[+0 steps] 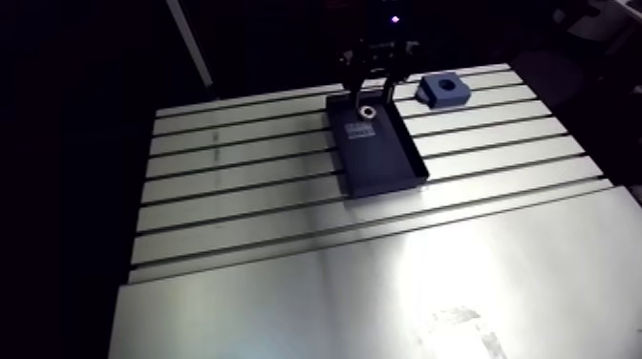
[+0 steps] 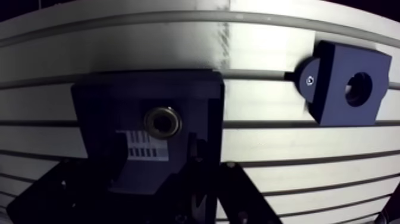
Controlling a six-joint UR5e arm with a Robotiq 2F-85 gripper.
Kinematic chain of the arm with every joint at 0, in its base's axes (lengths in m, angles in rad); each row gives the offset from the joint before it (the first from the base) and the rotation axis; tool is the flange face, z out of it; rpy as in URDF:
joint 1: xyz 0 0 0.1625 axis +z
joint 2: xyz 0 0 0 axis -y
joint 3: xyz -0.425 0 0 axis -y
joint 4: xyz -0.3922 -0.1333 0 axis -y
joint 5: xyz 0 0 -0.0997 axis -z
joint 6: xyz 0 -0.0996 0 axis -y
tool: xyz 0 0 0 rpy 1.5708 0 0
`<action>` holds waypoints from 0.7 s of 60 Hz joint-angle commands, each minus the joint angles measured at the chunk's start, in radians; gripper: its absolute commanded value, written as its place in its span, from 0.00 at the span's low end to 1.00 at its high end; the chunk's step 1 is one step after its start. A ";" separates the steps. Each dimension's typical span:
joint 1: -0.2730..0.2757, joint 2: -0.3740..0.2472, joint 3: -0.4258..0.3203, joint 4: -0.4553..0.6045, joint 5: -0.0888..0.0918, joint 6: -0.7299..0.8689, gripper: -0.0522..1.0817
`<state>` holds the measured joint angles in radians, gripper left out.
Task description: Pick up the bearing and press it into the housing until flush.
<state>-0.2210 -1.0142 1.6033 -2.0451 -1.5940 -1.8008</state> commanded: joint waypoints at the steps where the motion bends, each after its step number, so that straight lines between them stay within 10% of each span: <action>1: 0.000 0.005 0.011 -0.002 -0.001 -0.001 0.38; 42: 0.000 0.023 0.025 -0.069 0.001 -0.006 0.38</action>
<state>-0.2209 -1.0003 1.6305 -2.1039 -1.5940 -1.8074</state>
